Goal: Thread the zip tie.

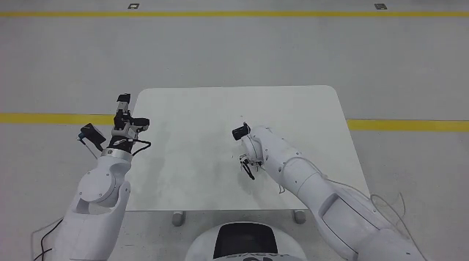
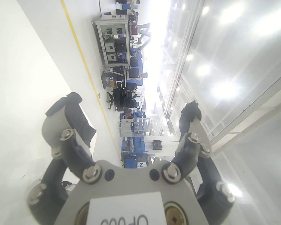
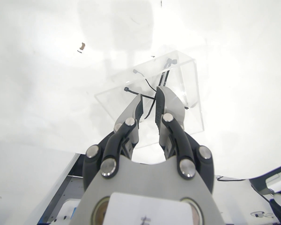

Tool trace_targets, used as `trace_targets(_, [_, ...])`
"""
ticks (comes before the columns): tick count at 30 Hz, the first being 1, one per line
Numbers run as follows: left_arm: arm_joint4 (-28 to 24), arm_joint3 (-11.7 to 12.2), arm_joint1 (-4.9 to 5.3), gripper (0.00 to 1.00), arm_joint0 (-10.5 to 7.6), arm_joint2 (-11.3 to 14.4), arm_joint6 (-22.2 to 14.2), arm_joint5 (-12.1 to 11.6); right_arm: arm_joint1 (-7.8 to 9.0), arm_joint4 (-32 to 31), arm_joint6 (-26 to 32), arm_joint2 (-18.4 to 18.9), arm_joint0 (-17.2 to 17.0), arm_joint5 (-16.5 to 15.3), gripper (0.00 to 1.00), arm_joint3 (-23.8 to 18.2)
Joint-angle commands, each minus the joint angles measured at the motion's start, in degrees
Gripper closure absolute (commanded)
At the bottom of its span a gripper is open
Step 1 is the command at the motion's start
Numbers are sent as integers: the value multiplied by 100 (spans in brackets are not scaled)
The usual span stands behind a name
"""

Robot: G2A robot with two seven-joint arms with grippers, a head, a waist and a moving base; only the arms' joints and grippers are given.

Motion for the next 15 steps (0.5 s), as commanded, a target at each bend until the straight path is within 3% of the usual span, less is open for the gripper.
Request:
trace_targets(1, [0,0,0,0,0,0,0,0,-5,3,-2,11,-3,-13,85,26])
trace_targets(9, [0,0,0,0,0,0,0,0,-40,21,-29,47,11,-67,87,166])
trace_targets(12, [0,0,0,0,0,0,0,0,-54,33,-44,57,18,-88,98,221])
trace_targets(15, [0,0,0,0,0,0,0,0,-72,37,-56,63,31,-105,100,267])
